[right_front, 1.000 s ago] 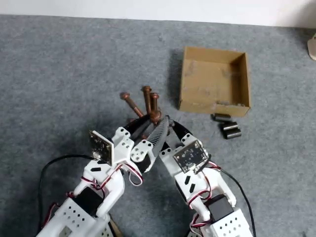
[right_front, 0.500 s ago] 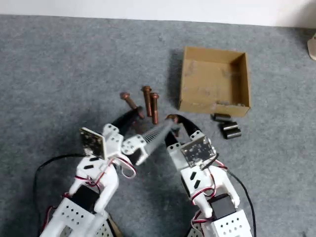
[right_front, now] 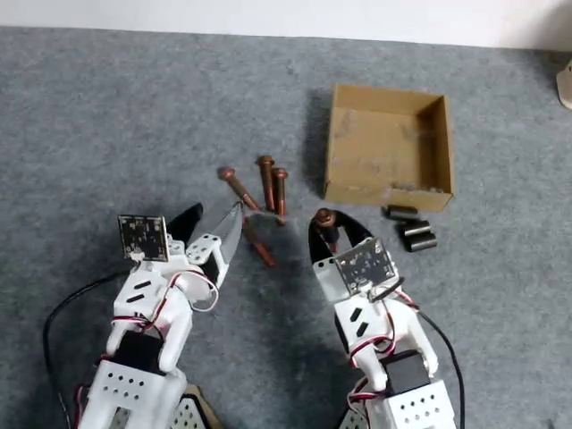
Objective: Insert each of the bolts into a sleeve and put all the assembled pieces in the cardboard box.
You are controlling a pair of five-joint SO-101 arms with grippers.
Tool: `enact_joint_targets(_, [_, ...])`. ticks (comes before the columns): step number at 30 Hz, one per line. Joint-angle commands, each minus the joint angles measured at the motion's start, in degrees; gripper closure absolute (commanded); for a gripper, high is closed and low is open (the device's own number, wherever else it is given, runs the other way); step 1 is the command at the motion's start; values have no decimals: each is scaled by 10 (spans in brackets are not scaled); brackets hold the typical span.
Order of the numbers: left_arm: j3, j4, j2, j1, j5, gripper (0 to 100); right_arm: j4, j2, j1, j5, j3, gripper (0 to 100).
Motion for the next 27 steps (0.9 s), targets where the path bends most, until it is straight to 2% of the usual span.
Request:
enact_joint_targets(1, [15, 4, -9, -6, -4, 790, 1, 51, 19, 0, -18, 994])
enact_joint_targets(8, [15, 7, -4, -7, -6, 790, -3, 333, 64, -1, -229, 994])
enact_joint_targets(12, [15, 40, -8, -27, -6, 790, -3, 484, 83, -2, -375, 994])
enact_joint_targets(18, [15, 44, -4, -40, -6, 790, -3, 703, 115, -96, -586, 994])
enact_joint_targets(27, [15, 59, -8, -39, -6, 790, -3, 977, 117, -161, -809, 994])
